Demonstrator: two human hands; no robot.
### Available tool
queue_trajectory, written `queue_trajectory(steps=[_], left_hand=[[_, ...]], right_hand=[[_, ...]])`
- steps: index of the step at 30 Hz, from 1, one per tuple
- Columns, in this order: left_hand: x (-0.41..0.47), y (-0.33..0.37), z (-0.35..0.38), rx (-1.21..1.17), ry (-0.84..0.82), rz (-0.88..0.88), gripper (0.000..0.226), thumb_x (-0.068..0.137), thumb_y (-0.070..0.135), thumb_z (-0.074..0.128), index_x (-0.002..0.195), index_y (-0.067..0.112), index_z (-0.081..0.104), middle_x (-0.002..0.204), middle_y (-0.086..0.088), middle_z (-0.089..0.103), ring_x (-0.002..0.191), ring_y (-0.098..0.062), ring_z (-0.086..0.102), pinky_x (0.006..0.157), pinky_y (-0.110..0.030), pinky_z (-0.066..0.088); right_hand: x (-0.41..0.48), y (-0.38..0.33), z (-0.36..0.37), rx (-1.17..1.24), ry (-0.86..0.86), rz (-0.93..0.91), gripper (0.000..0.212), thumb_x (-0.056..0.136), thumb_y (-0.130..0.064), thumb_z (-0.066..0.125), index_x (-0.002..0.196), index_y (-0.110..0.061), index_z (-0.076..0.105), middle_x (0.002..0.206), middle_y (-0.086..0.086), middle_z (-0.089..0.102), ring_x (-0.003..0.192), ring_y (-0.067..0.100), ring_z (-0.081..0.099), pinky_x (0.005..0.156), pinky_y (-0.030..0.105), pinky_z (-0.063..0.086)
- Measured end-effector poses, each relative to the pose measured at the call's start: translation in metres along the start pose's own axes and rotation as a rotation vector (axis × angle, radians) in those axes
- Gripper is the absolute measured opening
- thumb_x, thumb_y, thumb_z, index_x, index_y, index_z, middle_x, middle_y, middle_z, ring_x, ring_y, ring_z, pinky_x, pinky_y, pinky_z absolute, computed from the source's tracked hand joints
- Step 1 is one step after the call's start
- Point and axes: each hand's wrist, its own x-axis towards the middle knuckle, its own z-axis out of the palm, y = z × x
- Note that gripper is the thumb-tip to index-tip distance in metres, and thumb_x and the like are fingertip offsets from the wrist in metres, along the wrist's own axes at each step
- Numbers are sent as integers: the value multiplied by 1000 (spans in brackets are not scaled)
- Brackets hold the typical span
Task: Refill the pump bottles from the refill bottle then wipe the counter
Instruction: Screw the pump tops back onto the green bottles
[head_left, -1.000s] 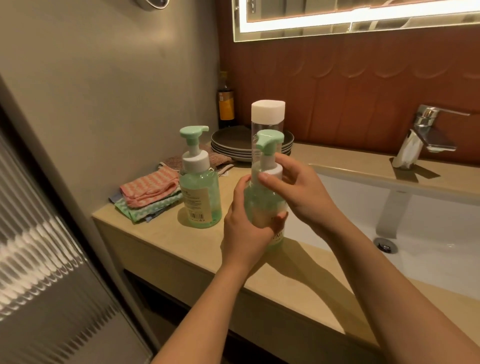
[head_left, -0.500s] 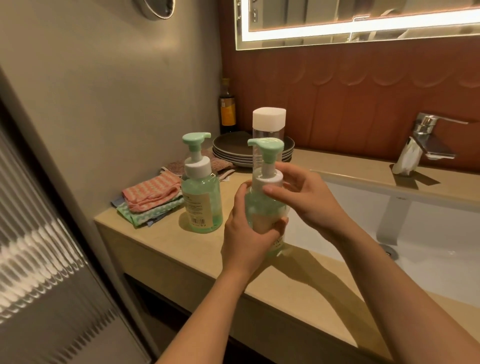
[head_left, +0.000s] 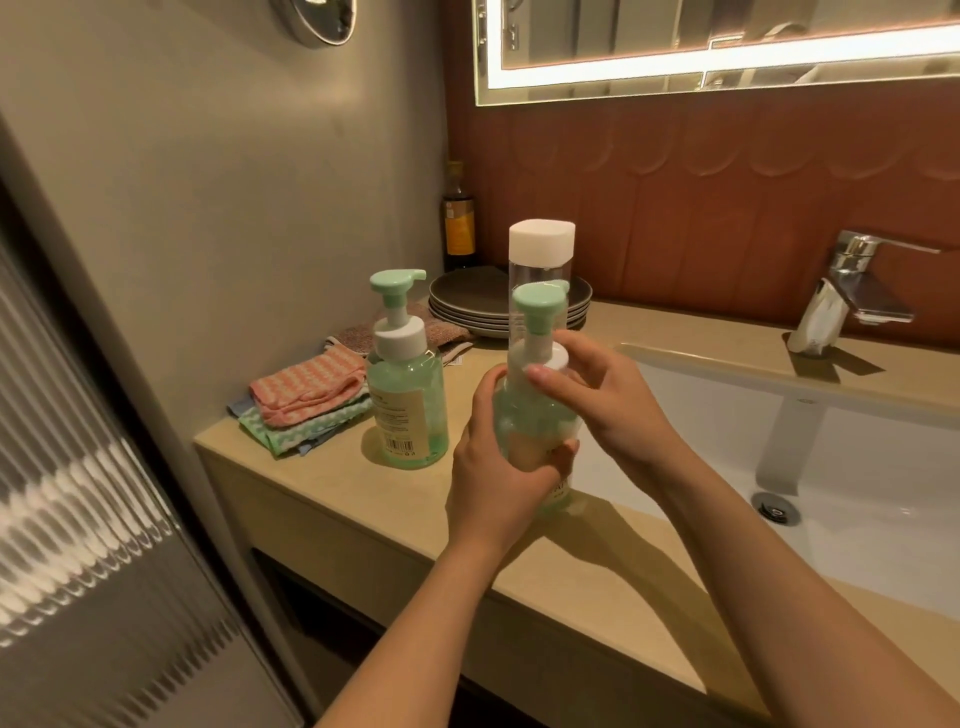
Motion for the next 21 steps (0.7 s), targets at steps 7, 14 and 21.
queue_trajectory(steps=[7,14,21], left_hand=[[2,0,1,-39,12,-48,93,57,54,71,137,47,23,128,7,54,117,-15,54,90,-45,52],[0,-1,0,-7,1,-10,92,70,35,79,133,57,17,132,17,44,120,-4,42,93,-27,45],[1,-1,1,-41,12,-39,91,57,51,70,138,39,29,126,7,53,115,-14,52,90,-44,52]], right_hand=[[11,2,19,-245,155,59,72,61,-54,80,116,-33,39,120,-3,50,113,16,50,90,32,50],[6,-10,-9,-16,-229,65,35,81,-40,66,114,-38,56,109,-18,62,98,-5,60,71,5,47],[9,-5,15,-280,230,16,60,59,-44,83,101,-21,47,97,-8,56,92,9,55,77,26,50]])
